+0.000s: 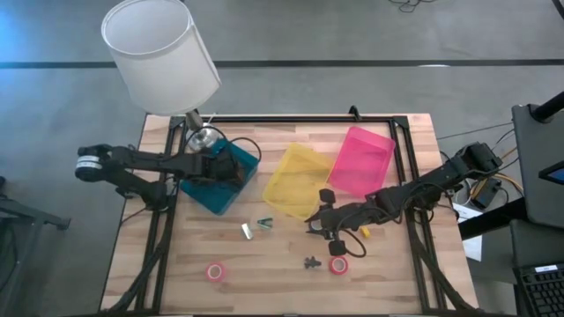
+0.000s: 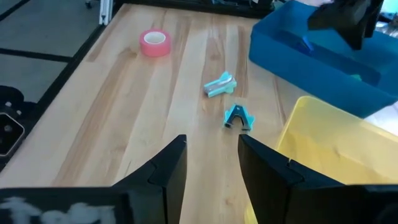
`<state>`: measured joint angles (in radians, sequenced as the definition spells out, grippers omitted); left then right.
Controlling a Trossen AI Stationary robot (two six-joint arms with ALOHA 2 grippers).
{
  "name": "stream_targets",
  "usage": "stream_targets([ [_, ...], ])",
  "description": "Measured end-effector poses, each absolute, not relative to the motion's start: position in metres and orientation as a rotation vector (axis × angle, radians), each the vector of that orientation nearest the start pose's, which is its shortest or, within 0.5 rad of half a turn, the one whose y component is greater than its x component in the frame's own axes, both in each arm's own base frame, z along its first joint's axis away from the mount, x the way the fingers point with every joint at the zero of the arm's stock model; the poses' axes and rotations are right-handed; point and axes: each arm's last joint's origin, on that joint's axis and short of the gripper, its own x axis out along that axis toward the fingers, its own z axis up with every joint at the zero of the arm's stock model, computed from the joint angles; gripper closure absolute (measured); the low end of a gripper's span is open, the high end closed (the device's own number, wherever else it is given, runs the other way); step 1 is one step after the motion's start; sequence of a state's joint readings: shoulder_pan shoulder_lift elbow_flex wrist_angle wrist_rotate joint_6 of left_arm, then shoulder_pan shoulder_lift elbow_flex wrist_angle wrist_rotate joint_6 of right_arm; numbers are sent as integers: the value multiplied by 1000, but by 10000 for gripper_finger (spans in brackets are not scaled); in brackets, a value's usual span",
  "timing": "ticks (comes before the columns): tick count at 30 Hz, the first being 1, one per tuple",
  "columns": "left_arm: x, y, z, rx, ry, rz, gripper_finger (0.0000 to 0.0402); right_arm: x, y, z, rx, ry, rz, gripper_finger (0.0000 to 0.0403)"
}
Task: Pick and place Stapler, Stapler remover, tape
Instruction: Put the yellow stapler into the blue bin
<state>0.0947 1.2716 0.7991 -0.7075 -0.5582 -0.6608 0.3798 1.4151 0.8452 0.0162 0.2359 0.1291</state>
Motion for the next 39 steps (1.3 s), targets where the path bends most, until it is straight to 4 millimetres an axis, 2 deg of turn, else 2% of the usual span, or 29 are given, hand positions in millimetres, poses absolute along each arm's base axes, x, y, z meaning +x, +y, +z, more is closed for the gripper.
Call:
stream_targets([
  [6, 240, 12, 231, -239, 799, 749, 239, 276, 103, 225, -11, 621, 80, 266],
  [12, 261, -28, 251, -155, 564, 478, 239, 264, 98, 215, 44, 784, 16, 259],
  [16, 263, -53, 259, -126, 473, 356, 239, 251, 93, 205, 142, 951, -98, 251],
  [19, 261, -65, 260, -126, 460, 311, 239, 237, 89, 198, 235, 1084, -231, 246],
  [24, 258, -72, 257, -155, 467, 295, 239, 210, 90, 190, 440, 1282, -519, 240],
  [28, 256, -71, 249, -147, 476, 313, 239, 193, 99, 187, 636, 1352, -746, 239],
  [32, 255, -70, 242, -138, 474, 336, 239, 186, 107, 182, 701, 1363, -801, 242],
  [39, 255, -70, 240, -151, 453, 336, 239, 187, 107, 179, 748, 1334, -816, 244],
])
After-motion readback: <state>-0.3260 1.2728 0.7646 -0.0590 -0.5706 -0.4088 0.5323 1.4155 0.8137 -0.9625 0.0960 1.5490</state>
